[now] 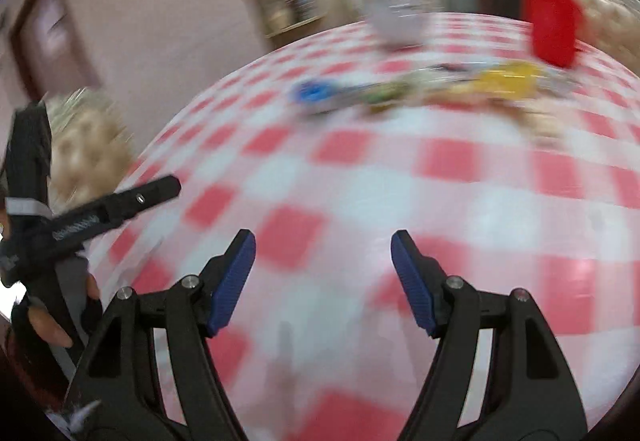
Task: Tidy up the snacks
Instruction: 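Grasp the blue cartoon-printed snack bag with the left gripper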
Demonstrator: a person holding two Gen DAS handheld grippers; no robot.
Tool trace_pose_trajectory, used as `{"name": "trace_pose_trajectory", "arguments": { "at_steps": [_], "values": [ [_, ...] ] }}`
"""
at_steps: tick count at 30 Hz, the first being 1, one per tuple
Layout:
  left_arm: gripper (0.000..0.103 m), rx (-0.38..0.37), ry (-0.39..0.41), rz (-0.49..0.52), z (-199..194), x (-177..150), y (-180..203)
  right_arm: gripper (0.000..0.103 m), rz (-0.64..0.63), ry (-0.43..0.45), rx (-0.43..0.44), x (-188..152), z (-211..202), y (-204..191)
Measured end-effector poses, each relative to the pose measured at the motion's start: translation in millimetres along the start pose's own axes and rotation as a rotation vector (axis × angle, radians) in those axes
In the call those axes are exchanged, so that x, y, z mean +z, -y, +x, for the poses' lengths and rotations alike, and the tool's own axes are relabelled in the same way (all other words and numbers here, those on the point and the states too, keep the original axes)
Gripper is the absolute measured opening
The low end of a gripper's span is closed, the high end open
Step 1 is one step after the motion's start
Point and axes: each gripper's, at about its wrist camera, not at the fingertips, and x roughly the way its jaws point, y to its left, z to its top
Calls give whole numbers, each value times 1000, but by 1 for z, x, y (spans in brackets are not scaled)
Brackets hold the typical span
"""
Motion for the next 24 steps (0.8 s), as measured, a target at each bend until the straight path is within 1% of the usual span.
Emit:
{"name": "trace_pose_trajectory", "arguments": {
  "at_steps": [2, 4, 6, 9, 11, 12, 14, 16, 18, 20, 21, 22, 23, 24],
  "values": [
    [86, 3, 6, -31, 27, 18, 14, 73, 85, 19, -29, 7, -5, 31],
    [86, 12, 15, -31, 51, 35, 30, 73, 122, 12, -52, 10, -8, 46],
    [86, 38, 24, 14, 71, 50, 46, 73, 137, 14, -93, 13, -10, 59],
    [86, 61, 17, 116, 99, 72, 58, 74, 161, 23, -145, 18, -14, 77],
    [86, 54, -34, 220, 119, 81, 65, 74, 202, 19, -143, 18, -13, 91],
    [86, 49, -56, 276, 129, 83, 68, 74, 250, 12, -126, 19, -12, 100],
    [86, 56, -86, 342, 145, 89, 68, 74, 329, 4, -91, 15, -14, 114],
    [86, 50, -97, 353, 157, 97, 64, 74, 356, -3, -95, 13, -13, 118],
    [86, 40, -109, 354, 168, 104, 60, 74, 341, -3, -108, 14, -13, 115],
    [86, 5, -134, 342, 176, 109, 57, 74, 323, 2, -109, 14, -14, 111],
    [82, -24, -145, 332, 179, 111, 55, 74, 319, 0, -112, 13, -13, 110],
    [75, -47, -149, 331, 179, 111, 55, 74, 320, -3, -113, 13, -12, 110],
    [59, -62, -142, 333, 177, 110, 55, 74, 322, -4, -115, 13, -11, 111],
    [51, -70, -137, 334, 174, 108, 56, 74, 319, 1, -124, 13, -10, 112]
  ]
}}
